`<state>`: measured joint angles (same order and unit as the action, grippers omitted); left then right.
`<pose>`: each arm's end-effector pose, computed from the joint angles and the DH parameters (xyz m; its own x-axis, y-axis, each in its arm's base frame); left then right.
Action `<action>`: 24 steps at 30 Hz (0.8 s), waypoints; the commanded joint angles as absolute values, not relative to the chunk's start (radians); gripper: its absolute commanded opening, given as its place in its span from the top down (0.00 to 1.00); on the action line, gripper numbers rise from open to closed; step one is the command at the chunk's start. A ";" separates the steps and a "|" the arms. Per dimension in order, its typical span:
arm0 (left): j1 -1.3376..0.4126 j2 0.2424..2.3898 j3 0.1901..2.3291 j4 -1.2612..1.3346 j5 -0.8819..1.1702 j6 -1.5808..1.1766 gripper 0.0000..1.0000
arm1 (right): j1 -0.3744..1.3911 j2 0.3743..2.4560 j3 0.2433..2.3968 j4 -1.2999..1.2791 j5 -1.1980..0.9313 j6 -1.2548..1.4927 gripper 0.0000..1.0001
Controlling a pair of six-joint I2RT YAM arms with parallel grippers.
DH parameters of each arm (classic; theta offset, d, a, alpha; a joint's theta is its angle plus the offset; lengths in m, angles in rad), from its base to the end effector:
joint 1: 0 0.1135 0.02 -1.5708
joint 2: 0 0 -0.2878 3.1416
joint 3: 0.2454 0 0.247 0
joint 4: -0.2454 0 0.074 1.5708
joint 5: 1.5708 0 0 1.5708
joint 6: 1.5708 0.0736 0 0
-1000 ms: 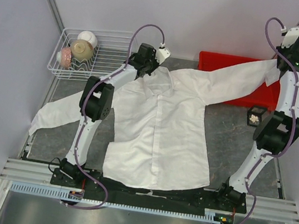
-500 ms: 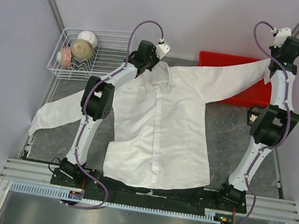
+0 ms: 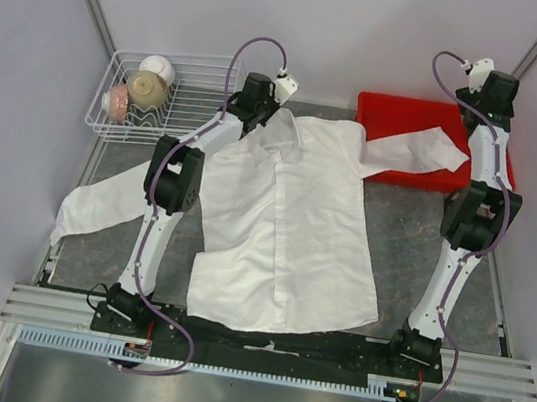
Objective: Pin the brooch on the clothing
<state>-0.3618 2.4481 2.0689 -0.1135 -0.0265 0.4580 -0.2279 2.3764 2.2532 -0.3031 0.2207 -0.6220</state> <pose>0.5769 -0.2163 0.1947 -0.2500 0.5672 -0.7847 0.4934 0.7720 0.4008 0.5862 -0.1525 0.2827 -0.5690 -0.4517 -0.6872 0.1023 0.7903 -0.6041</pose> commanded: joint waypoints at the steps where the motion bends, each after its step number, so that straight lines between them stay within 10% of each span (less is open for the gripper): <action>1: -0.350 2.436 2.083 -0.048 -0.046 0.434 0.98 | -0.271 2.293 2.335 -0.273 0.206 -0.620 0.23; 13: -0.351 2.428 2.051 -0.057 -0.018 0.428 0.98 | -0.313 2.281 2.293 -0.713 -0.238 -0.505 0.32; 24: -0.348 2.419 2.028 -0.051 -0.011 0.426 0.98 | -0.192 2.367 2.175 -0.545 -0.152 -0.393 0.31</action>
<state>-0.3546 2.4481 2.0266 -0.0982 -0.0193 0.4572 -0.2279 2.3226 2.1971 -0.6273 -0.1940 -0.4507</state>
